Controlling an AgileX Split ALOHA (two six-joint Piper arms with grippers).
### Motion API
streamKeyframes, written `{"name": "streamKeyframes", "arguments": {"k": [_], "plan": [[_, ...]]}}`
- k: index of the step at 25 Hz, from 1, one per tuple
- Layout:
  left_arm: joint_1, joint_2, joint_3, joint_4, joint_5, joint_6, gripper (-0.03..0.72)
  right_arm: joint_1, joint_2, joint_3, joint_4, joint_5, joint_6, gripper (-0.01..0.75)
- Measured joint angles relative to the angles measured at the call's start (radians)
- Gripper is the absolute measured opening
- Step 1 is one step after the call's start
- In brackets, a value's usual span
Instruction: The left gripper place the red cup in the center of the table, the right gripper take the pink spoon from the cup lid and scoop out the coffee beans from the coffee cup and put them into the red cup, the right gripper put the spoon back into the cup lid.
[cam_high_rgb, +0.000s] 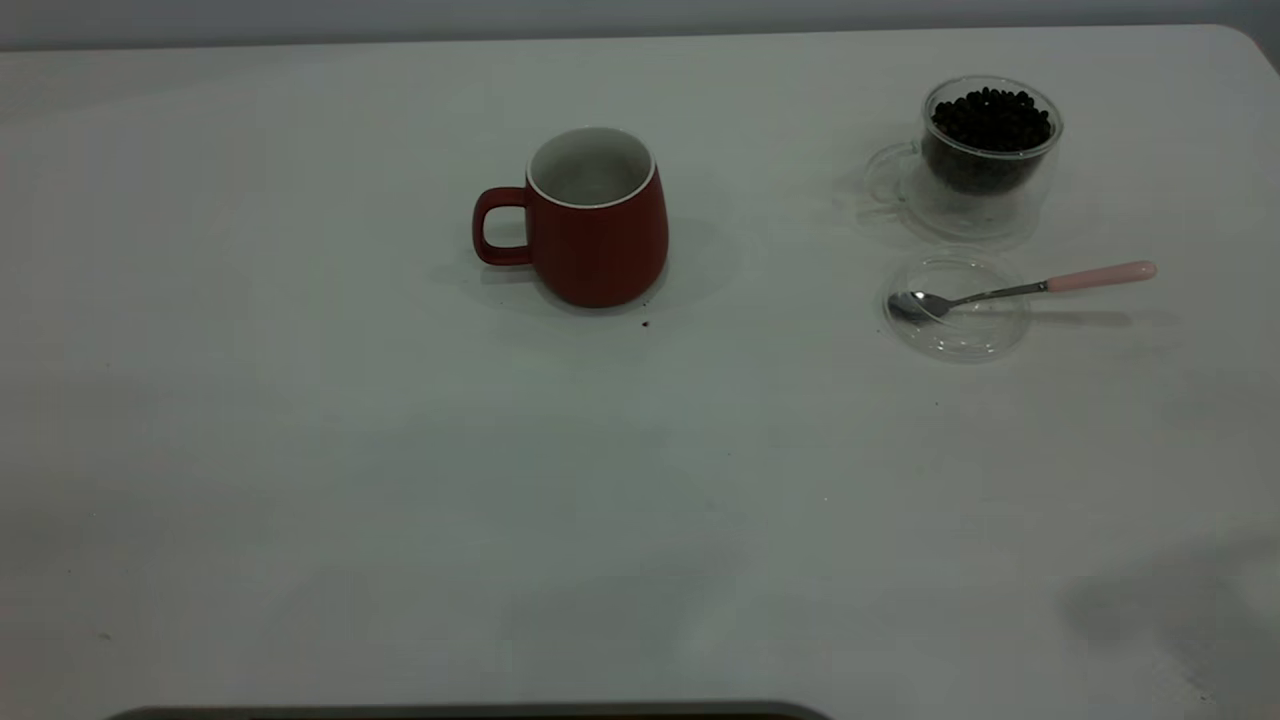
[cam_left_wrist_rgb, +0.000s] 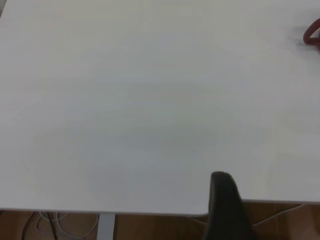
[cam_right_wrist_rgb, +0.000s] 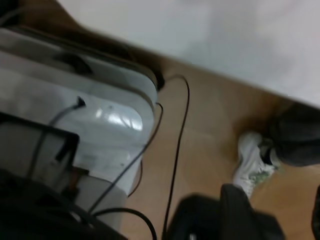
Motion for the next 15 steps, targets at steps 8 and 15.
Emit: {"name": "streamKeyframes", "arguments": {"k": [8, 15], "plan": [[0.0, 0.0, 0.0, 0.0, 0.0, 0.0, 0.505, 0.0, -0.373, 0.224, -0.002, -0.13, 0.001, 0.396], [0.0, 0.0, 0.0, 0.0, 0.0, 0.0, 0.505, 0.0, -0.671, 0.233, -0.01, -0.122, 0.001, 0.395]]}}
